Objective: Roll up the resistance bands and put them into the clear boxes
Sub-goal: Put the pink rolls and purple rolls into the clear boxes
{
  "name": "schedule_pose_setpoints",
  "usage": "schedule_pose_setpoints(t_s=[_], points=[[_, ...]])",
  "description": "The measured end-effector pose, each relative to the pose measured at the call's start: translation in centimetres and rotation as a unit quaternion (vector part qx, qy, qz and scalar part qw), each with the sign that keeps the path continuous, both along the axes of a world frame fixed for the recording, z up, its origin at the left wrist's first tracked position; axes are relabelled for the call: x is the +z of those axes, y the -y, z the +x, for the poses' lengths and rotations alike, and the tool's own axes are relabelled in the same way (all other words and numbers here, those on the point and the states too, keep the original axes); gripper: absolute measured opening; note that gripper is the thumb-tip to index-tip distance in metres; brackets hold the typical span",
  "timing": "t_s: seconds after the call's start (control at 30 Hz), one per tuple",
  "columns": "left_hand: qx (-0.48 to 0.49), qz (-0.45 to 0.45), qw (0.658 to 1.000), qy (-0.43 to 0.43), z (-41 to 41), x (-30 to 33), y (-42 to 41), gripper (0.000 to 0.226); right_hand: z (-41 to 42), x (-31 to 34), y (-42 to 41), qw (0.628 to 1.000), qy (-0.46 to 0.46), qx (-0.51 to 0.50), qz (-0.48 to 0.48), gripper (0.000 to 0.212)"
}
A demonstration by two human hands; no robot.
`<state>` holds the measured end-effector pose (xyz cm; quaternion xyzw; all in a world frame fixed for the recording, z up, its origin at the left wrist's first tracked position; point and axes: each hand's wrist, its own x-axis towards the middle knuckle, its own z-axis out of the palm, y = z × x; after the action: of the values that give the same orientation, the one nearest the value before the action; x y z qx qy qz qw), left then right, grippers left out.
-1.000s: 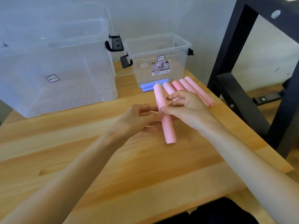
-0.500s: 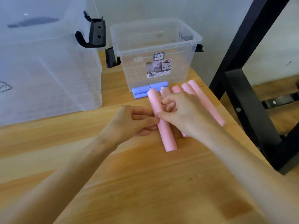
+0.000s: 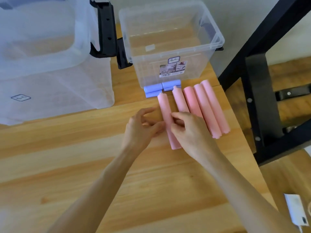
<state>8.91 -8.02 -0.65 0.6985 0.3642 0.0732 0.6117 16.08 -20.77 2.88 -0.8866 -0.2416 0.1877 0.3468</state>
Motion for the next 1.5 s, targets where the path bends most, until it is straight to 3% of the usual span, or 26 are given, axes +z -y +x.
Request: schedule_pose_setpoints(t_s=[0.37, 0.6, 0.9, 1.03, 1.17, 1.3, 1.4, 1.5], points=[[0.049, -0.035, 0.996, -0.073, -1.8, 1.7, 1.4, 0.042, -1.1, 3.5, 2.3, 0.989, -0.131, -0.028, 0.056, 0.019], [0.056, -0.021, 0.992, -0.115, -0.6, 2.4, 1.7, 0.033, -0.1, 3.4, 3.2, 0.994, -0.089, -0.056, -0.003, 0.023], [0.010, 0.090, 0.980, -0.179, 3.1, 3.2, 2.9, 0.049, 1.9, 2.3, 2.8, 0.994, -0.058, -0.087, -0.032, 0.014], [-0.013, 0.104, 0.974, -0.201, 4.0, 3.3, 3.2, 0.039, 1.9, 1.8, 1.8, 0.994, -0.027, -0.079, -0.074, 0.016], [-0.025, 0.088, 0.971, -0.221, 3.8, 3.8, 2.8, 0.035, 2.1, 2.4, 0.9, 0.987, -0.021, -0.039, -0.151, 0.020], [-0.018, 0.066, 0.975, -0.210, 2.6, 4.2, 2.2, 0.033, 2.7, 2.7, -0.8, 0.949, 0.054, 0.054, -0.305, 0.016], [0.002, -0.002, 0.977, -0.212, 1.5, 4.3, 1.6, 0.026, 3.3, 2.6, -1.9, 0.932, 0.075, 0.076, -0.347, 0.017], [0.063, -0.129, 0.968, -0.207, 0.9, 4.3, 1.2, 0.034, 4.0, 2.6, -2.9, 0.930, 0.073, 0.086, -0.351, 0.008]])
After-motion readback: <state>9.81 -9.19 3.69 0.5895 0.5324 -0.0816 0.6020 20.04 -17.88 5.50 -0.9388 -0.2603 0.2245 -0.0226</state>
